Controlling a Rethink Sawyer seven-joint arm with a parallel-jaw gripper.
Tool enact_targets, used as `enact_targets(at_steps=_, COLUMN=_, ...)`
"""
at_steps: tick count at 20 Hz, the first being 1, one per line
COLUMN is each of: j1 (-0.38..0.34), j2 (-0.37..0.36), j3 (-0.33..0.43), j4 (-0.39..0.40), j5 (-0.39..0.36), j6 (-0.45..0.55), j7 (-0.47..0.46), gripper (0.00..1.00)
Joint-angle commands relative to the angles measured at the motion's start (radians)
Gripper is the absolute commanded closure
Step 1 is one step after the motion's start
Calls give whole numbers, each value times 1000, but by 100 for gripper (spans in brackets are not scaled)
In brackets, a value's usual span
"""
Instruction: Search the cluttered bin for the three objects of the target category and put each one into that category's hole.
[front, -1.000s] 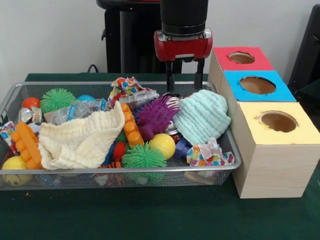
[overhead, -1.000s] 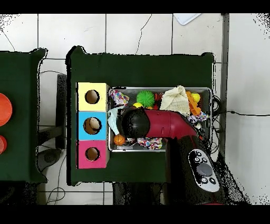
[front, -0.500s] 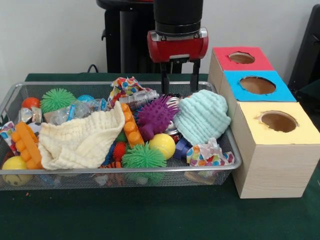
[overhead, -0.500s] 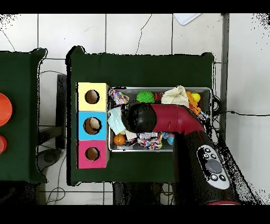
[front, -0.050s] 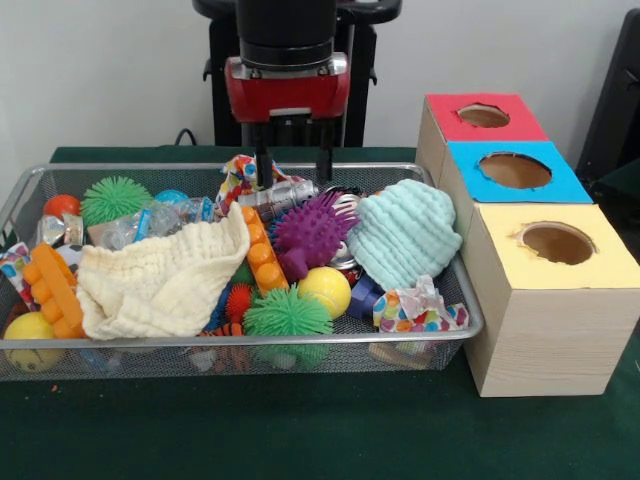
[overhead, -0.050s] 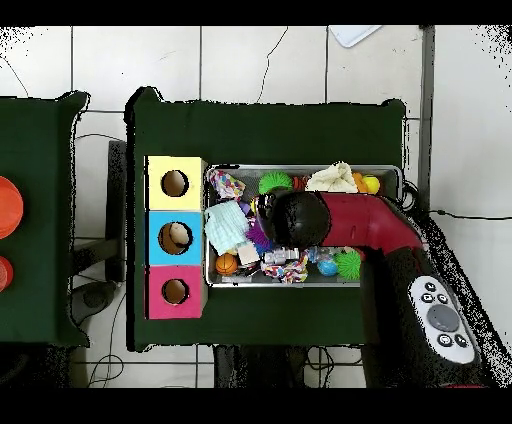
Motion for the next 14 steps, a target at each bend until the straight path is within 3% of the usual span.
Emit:
enact_targets(at_steps=1, j1=-58, j2=39, j3=117, j4=-45, j5=-96, j6=132, j7=-317, gripper=0)
enact_targets(at_steps=14, j1=-136, j2=108, j3=208, j4=-60, j5=-179, j6=99, j7=-300, gripper=0)
